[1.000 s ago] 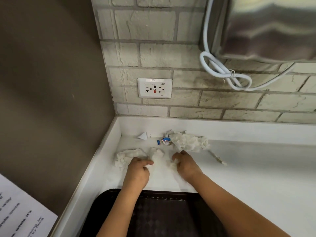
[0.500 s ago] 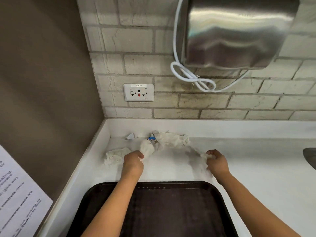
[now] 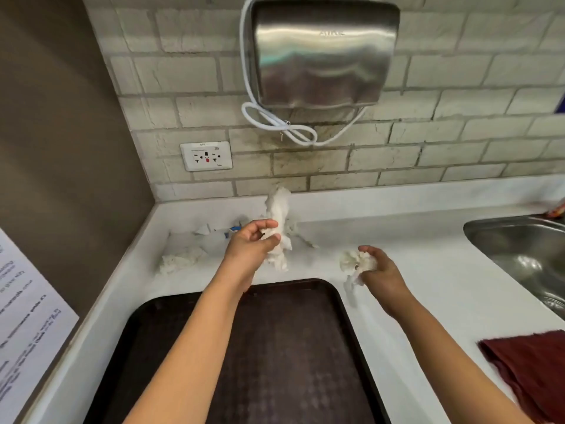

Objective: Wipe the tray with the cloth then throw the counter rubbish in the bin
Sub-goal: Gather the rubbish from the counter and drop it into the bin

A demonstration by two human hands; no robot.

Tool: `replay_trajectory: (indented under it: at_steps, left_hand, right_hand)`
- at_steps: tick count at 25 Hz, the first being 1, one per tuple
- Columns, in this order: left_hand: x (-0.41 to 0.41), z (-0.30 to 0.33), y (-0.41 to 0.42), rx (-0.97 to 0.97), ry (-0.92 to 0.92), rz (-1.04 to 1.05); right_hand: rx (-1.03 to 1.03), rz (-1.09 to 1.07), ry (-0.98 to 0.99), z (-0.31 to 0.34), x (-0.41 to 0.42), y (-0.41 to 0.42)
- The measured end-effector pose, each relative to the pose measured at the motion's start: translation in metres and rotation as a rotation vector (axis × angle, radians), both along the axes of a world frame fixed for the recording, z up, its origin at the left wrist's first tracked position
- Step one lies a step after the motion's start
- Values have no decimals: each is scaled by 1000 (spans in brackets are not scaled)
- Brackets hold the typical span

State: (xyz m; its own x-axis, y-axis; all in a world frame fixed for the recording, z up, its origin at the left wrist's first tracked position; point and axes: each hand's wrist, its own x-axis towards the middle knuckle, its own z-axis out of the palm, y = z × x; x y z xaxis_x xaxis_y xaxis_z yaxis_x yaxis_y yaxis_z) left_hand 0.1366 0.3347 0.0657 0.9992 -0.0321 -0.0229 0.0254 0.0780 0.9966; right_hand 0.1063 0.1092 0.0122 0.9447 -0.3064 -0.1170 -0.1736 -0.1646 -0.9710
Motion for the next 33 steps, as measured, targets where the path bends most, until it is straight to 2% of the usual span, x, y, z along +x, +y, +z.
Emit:
replay_trajectory:
  at_steps: [5, 14, 16, 18, 23, 26, 30, 33]
  left_hand:
    - [-85, 0, -62, -128, 40, -194]
    - [-254, -43, -186, -29, 192, -349]
    - [-294, -63, -209, -5, 220, -381]
    - [-330, -90, -226, -11, 294, -378]
    - [-397, -175, -248, 55, 654, -373]
    - [-406, -236, -258, 145, 824, -359]
    - [-402, -312, -270, 203, 938, -321]
    - [-399, -369, -279, 225, 1023, -288]
  right_hand:
    - [18, -32, -116, -1, -76, -38]
    - [151, -140, -97, -48, -259, -133]
    - [234, -160, -112, -61, -301, -153]
    - [271, -229, -110, -82, -337, -169]
    - [323, -439, 16, -154, -406, -184]
    - [355, -554, 164, -215, -427, -187]
    - [407, -686, 317, -292, -446, -185]
    - [411, -709, 399, -348, -452, -185]
